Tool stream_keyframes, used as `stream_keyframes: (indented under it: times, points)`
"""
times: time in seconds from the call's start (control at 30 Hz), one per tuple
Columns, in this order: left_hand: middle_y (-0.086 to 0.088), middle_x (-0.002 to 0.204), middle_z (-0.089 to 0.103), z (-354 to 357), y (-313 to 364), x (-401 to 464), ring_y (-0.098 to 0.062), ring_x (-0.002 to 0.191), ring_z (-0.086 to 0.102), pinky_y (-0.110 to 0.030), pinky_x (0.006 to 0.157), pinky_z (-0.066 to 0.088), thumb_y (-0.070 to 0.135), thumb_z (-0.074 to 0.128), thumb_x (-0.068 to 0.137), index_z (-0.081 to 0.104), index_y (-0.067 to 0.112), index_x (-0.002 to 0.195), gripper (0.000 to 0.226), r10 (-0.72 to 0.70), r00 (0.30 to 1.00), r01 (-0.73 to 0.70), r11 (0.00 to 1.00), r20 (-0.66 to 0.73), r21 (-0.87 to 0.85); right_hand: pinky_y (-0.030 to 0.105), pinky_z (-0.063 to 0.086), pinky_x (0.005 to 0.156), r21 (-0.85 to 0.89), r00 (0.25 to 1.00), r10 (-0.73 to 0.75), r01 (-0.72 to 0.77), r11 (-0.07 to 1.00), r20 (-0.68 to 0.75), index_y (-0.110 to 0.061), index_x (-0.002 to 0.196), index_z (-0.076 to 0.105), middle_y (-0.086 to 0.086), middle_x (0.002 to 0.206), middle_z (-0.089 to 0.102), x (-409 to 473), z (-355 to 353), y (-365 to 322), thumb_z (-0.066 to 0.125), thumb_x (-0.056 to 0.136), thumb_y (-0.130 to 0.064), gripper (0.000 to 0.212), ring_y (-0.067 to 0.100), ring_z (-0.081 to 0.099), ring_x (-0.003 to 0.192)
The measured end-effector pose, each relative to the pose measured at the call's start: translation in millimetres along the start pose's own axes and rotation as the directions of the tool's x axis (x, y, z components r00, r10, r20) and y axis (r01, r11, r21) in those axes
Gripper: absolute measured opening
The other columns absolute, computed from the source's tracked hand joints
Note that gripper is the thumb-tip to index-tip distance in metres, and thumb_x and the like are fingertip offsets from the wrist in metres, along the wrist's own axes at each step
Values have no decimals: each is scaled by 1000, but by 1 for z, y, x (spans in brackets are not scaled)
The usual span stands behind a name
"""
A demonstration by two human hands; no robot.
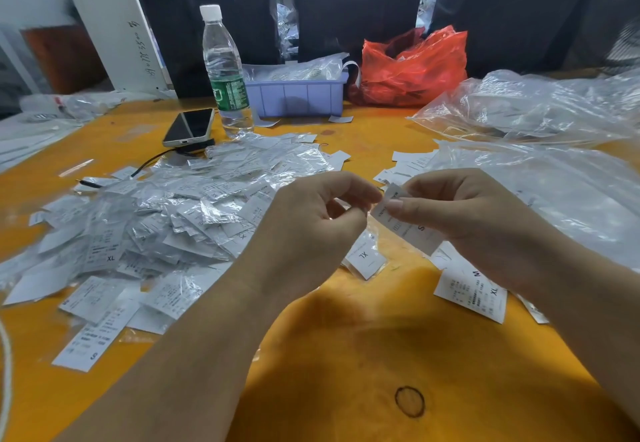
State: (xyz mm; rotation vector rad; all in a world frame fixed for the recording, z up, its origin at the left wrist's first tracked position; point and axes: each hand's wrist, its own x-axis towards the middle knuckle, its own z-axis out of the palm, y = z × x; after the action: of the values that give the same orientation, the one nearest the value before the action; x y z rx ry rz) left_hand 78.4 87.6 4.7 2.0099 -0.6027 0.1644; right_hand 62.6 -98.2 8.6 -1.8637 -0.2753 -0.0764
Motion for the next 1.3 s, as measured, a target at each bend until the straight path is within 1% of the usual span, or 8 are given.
stream_keyframes:
  times: [0.17, 0.33, 0.47, 0.6, 0.7, 1.0, 1.17, 1.3]
  points:
    - [9, 79, 66, 3, -2, 0, -6, 69, 60, -14, 58, 46, 27, 71, 87, 68, 26, 95, 9, 21, 999, -21, 1000, 25, 9, 25, 44, 71, -15, 998, 25, -25, 1000, 65, -16, 86, 79, 6, 84, 73, 2, 1, 2, 68, 70, -41, 31, 12, 65, 79]
    - [6, 80, 69, -2, -9, 6, -10, 72, 63, -28, 63, 55, 25, 70, 87, 63, 31, 94, 11, -125, 992, 124, 991, 24, 47, 21, 51, 63, -113, 996, 88, -89, 990, -13, -21, 91, 75, -3, 82, 73, 3, -5, 4, 69, 85, -24, 9, 10, 65, 76]
    - [11, 83, 66, -7, -22, 12, -3, 70, 61, -20, 52, 44, 28, 69, 84, 59, 37, 93, 15, -280, 956, 292, 940, -89, 178, 21, 42, 66, -746, 988, -59, -69, 662, -144, -29, 111, 65, -16, 95, 60, 4, -17, 8, 58, 88, -17, 27, 5, 55, 85]
    - [12, 83, 61, -9, -29, 14, -3, 66, 59, -20, 49, 43, 31, 70, 81, 57, 37, 98, 21, -353, 923, 382, 883, -151, 271, 33, 46, 86, -851, 976, 197, -182, 492, -95, -22, 117, 62, -5, 118, 54, 4, -17, 13, 59, 87, -27, 30, 16, 49, 106]
    - [11, 81, 58, -9, -30, 12, -6, 71, 57, -25, 55, 42, 36, 71, 79, 55, 36, 101, 27, -331, 930, 367, 870, -161, 329, 40, 47, 90, -906, 969, 230, -171, 388, -85, -15, 107, 65, 0, 111, 52, 5, -13, 14, 56, 88, -35, 29, 20, 46, 107]
    - [14, 82, 61, -5, -28, 13, -2, 70, 59, -21, 52, 40, 41, 69, 80, 62, 35, 86, 12, -352, 933, 359, 881, -80, 308, 28, 43, 83, -881, 992, 107, -108, 460, -66, -25, 97, 68, -6, 103, 56, 5, -12, 20, 63, 89, -30, 11, 14, 48, 105]
    - [13, 80, 62, -5, -25, 12, -2, 68, 59, -21, 52, 40, 38, 68, 82, 62, 35, 85, 7, -328, 941, 336, 891, -79, 304, 31, 49, 78, -843, 992, 54, -124, 524, -112, -25, 120, 57, -11, 99, 59, 3, -13, 19, 59, 88, -12, 34, 12, 54, 94]
    - [12, 71, 61, -1, -18, 8, 3, 62, 57, -17, 52, 37, 33, 68, 83, 63, 34, 85, 5, -255, 966, 256, 932, -37, 255, 26, 49, 69, -799, 994, 16, -96, 593, -108, -24, 110, 62, -13, 82, 63, 4, -15, 20, 58, 85, -3, 33, 6, 57, 81]
